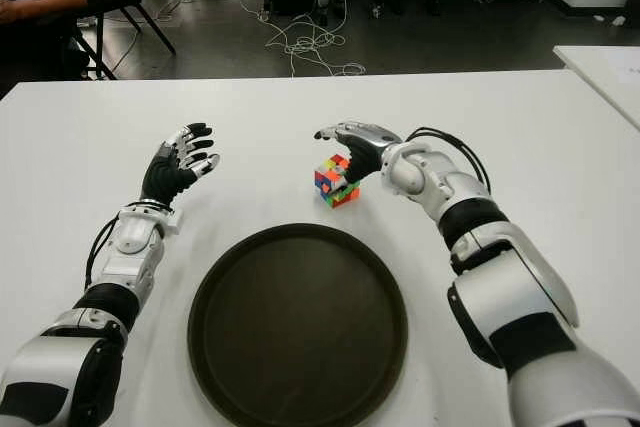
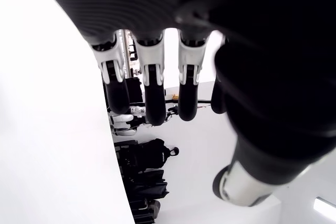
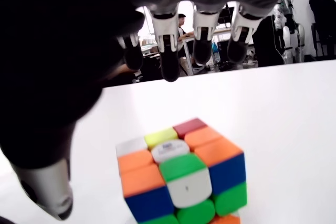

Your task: Pick up the Rubik's Cube and put it in the plate

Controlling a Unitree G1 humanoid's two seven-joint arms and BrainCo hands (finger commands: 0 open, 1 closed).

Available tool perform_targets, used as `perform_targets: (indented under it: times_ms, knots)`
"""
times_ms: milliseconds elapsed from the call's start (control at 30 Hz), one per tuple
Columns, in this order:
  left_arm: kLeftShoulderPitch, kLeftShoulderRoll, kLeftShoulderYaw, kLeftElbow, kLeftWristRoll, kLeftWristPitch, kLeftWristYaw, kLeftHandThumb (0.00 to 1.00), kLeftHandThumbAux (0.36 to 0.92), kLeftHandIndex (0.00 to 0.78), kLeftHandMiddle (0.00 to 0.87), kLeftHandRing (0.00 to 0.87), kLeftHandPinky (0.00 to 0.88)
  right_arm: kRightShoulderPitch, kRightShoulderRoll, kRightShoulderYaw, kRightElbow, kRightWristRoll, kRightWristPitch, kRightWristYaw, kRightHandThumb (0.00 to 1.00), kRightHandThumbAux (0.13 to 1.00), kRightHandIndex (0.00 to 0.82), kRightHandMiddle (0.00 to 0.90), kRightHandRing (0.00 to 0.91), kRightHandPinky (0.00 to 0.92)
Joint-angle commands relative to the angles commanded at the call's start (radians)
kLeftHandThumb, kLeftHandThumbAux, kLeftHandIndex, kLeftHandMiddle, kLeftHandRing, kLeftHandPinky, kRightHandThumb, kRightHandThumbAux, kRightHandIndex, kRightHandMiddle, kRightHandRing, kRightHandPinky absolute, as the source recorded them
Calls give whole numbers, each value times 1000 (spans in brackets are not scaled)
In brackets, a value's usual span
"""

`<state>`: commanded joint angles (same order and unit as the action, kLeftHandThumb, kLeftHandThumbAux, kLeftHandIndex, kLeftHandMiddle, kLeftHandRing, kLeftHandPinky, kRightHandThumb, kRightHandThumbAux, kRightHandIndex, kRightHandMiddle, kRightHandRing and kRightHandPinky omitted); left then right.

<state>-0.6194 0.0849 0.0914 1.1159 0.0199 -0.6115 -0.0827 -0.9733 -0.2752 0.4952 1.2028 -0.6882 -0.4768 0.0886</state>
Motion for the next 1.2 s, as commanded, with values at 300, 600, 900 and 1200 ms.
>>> perform_targets:
  times_ms: [300, 600, 900, 1200]
  knots:
    - [0, -2, 2, -2, -6, -2, -8, 35, 792, 198, 192, 174, 170, 3, 9, 3, 23, 4, 9, -9, 0, 750, 0, 0, 0, 0]
    - [2, 2, -6, -1, 7, -10, 4, 26, 798, 202, 201, 180, 179, 7, 11, 6, 29, 9, 13, -4, 0, 759, 0, 0, 0, 0]
    - [2, 4, -8, -1, 11, -18, 3, 29, 834, 207, 203, 178, 179, 10, 20, 9, 35, 8, 26, 3, 0, 794, 0, 0, 0, 0]
    - [2, -1, 0, -7, -3, -10, -2, 53, 833, 214, 212, 187, 185, 11, 31, 9, 57, 8, 36, -13, 0, 761, 0, 0, 0, 0]
